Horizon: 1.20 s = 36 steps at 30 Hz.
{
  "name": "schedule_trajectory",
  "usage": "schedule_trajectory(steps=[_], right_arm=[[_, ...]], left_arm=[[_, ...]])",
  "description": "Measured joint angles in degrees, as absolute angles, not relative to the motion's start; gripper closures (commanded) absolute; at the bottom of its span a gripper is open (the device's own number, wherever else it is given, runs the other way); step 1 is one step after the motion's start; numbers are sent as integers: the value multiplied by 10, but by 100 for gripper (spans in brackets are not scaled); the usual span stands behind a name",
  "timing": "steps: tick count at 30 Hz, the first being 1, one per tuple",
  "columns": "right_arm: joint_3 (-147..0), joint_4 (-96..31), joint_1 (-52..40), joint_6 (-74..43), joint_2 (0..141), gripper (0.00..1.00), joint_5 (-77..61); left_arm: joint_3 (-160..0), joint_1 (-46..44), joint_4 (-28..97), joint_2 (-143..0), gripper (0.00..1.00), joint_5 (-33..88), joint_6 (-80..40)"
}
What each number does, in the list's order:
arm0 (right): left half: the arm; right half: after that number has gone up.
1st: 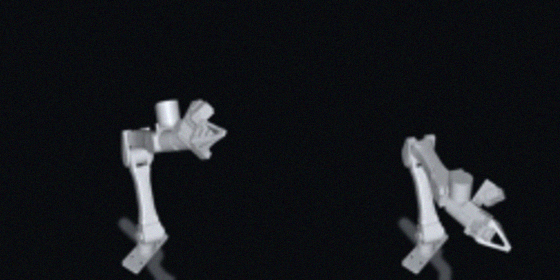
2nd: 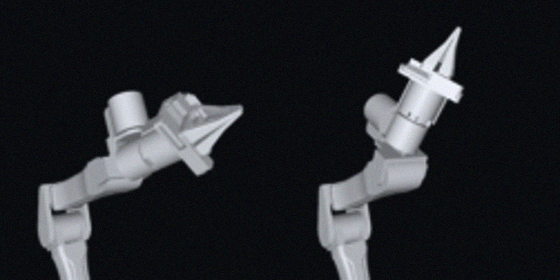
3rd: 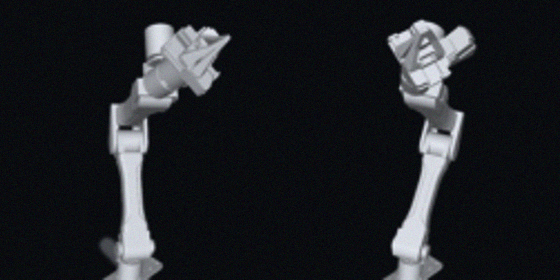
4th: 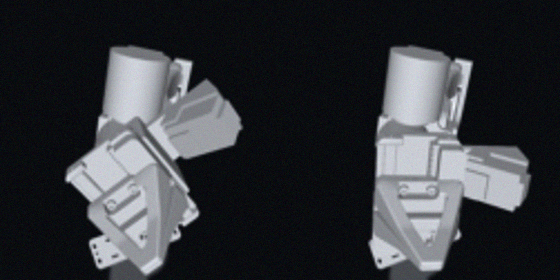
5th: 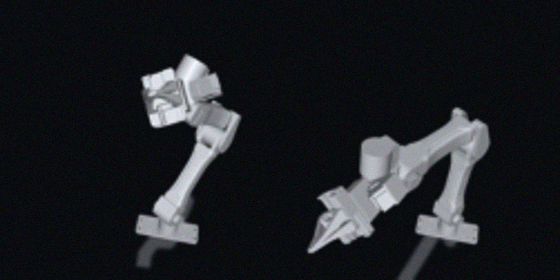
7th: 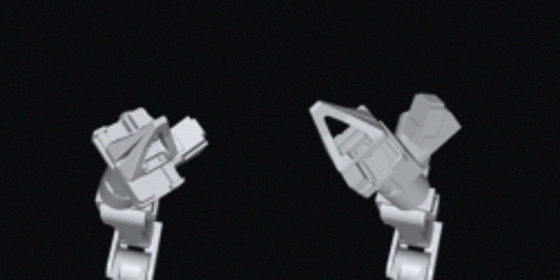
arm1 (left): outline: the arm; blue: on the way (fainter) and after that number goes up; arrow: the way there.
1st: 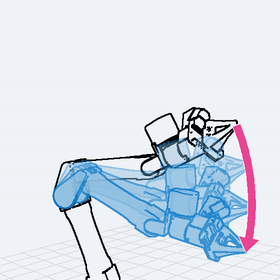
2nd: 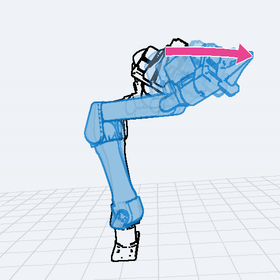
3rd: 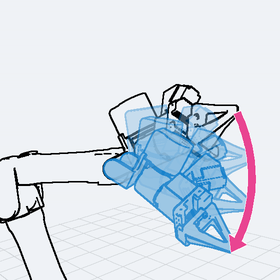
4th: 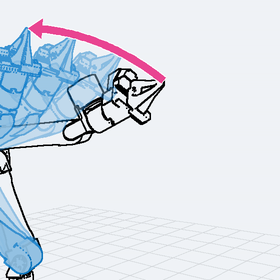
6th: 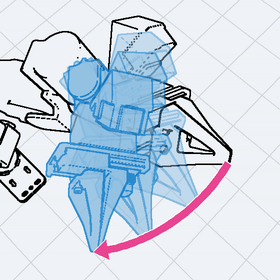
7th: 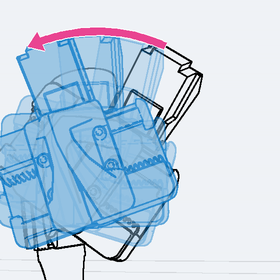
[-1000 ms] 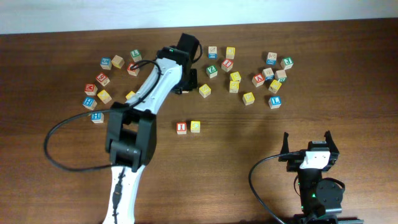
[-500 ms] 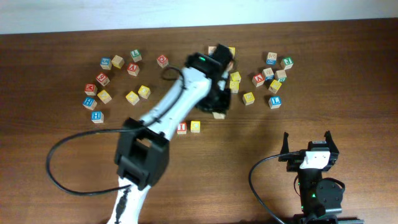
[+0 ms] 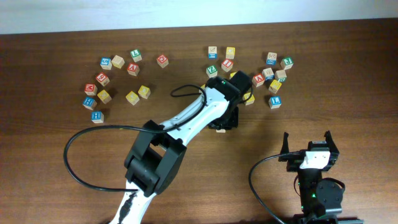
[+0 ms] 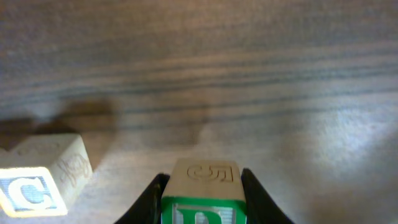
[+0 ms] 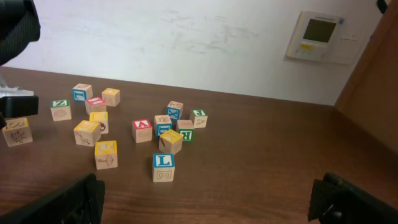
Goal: Spell out ICRA
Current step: 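Carry the green R block toward the right of the C block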
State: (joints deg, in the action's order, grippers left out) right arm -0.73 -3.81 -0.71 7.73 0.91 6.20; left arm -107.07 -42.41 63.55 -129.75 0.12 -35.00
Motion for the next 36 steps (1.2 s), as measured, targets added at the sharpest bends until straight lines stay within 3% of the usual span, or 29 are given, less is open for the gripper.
schedule_trajectory(steps=[7,32,34,36], right_arm=[[-7,-38,-7,77,9,2,62],[-7,-38,-7,77,9,2,62],[-7,-38,-7,77,9,2,62],[-7,-38,-7,77,9,1,62]], left_arm=[[-1047,-424,615,-1298,74,-63,-359],[-1007,-424,602,-1298,75,-100,-402],[-1007,-424,602,-1298,73,-100,-406],[-1007,-424,604,-1298,62,-100,-413]])
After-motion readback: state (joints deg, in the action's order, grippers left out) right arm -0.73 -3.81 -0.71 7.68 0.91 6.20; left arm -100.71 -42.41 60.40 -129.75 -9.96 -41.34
